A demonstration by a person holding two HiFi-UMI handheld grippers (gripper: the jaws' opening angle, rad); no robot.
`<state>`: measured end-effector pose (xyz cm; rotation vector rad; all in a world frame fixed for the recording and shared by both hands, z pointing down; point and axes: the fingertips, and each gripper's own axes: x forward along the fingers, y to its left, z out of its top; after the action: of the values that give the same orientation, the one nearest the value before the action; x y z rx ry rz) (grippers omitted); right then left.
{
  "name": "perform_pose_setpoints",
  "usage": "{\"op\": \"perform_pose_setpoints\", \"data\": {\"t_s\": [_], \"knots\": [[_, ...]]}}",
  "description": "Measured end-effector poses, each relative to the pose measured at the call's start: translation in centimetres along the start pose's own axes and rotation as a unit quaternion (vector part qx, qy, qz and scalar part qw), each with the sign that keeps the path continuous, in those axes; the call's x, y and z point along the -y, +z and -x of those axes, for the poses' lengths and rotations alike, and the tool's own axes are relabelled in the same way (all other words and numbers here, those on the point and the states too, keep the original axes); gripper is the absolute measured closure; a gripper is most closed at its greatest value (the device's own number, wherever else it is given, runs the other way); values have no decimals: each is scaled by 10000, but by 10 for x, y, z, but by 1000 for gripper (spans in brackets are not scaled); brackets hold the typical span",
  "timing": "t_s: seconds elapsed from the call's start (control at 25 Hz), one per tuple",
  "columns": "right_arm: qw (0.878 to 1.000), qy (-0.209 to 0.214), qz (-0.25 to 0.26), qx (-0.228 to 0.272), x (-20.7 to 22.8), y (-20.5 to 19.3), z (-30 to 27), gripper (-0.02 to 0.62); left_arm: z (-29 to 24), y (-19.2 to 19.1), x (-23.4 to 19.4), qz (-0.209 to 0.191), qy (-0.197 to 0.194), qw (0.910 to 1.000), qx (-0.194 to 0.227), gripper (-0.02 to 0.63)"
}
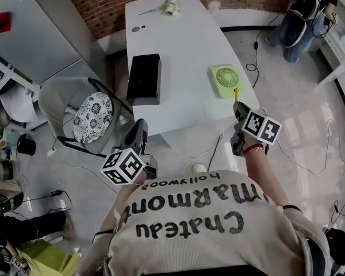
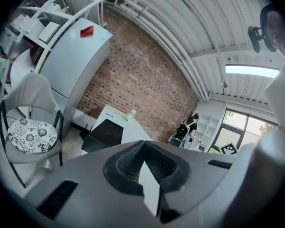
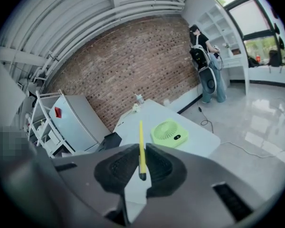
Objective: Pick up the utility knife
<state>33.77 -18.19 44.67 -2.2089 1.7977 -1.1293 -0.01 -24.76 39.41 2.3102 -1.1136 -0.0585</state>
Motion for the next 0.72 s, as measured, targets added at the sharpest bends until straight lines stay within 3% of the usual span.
{"op": "perform_pose_setpoints", "data": {"t_s": [0.28,0.72], "knots": [[9990,85,170,416,-39,-5,28,551,15,11,3,-100,-299,9995,19,604],[9977,188,365,545,-95,-52,66,551,51,11,-3,-308,-670,9973,-62,604]]}}
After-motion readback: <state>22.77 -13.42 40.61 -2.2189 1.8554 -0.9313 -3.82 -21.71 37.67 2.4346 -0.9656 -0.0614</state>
